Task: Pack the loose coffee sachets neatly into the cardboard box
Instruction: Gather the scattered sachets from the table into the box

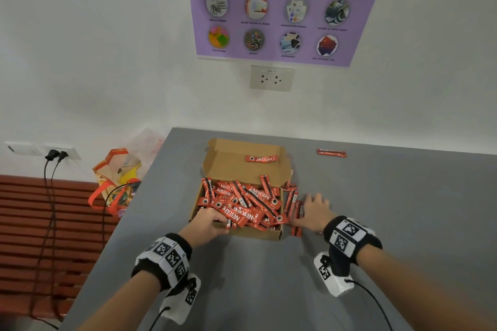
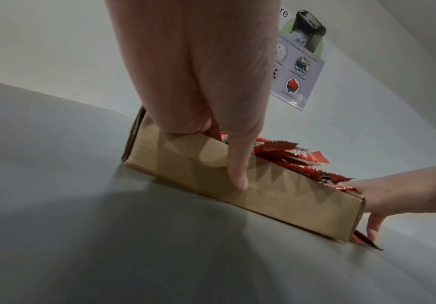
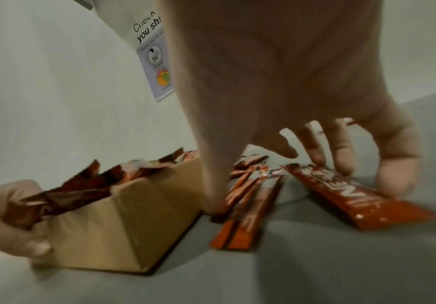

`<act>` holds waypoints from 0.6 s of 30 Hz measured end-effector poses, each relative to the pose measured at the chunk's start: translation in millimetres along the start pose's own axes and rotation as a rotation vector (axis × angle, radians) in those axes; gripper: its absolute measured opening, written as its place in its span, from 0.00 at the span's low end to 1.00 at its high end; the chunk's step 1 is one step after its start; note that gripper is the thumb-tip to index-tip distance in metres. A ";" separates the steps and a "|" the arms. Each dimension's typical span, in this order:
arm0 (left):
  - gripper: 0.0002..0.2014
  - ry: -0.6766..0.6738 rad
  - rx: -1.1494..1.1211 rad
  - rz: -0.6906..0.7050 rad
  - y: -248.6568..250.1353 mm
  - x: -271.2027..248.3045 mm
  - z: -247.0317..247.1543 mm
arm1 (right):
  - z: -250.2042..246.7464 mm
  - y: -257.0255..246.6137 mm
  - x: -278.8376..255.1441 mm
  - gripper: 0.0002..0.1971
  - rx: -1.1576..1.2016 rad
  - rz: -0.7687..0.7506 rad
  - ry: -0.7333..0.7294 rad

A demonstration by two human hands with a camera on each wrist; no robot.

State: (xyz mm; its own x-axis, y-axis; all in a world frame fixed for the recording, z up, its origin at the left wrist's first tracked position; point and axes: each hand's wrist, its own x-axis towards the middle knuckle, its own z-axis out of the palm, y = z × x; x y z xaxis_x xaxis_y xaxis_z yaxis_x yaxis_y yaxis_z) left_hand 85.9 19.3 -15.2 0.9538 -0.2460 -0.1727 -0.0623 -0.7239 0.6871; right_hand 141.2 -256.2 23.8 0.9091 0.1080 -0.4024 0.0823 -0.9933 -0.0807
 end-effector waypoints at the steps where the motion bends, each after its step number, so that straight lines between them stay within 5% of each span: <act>1: 0.03 -0.004 -0.006 0.002 0.7 -0.5 -0.7 | 1.8 -5.0 0.1 0.41 0.021 -0.016 0.027; 4: 0.15 -0.006 -0.012 0.009 0.7 -0.9 -0.6 | 7.8 -14.6 3.0 0.28 0.216 -0.024 0.068; 7: 0.16 0.002 -0.001 0.018 0.3 -0.6 -0.2 | 10.0 -19.4 2.1 0.18 0.276 -0.041 0.055; 11: 0.17 -0.006 -0.009 0.012 1.6 -1.2 -1.8 | 7.5 -21.2 -2.1 0.17 0.244 -0.050 0.074; 16: 0.01 -0.012 -0.001 0.020 6.0 -3.0 -5.8 | -15.4 -14.9 -9.4 0.12 0.327 -0.047 0.092; 18: 0.04 -0.007 -0.008 0.019 7.8 -4.2 -6.8 | -31.9 -15.3 -12.8 0.09 0.421 -0.059 0.160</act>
State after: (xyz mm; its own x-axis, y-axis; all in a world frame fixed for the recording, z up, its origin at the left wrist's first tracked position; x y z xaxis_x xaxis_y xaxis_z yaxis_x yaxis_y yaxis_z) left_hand 83.5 19.1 -4.3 0.9504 -0.2641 -0.1643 -0.0781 -0.7140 0.6958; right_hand 141.4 -243.7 59.3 0.9622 0.1234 -0.2429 -0.0075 -0.8793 -0.4763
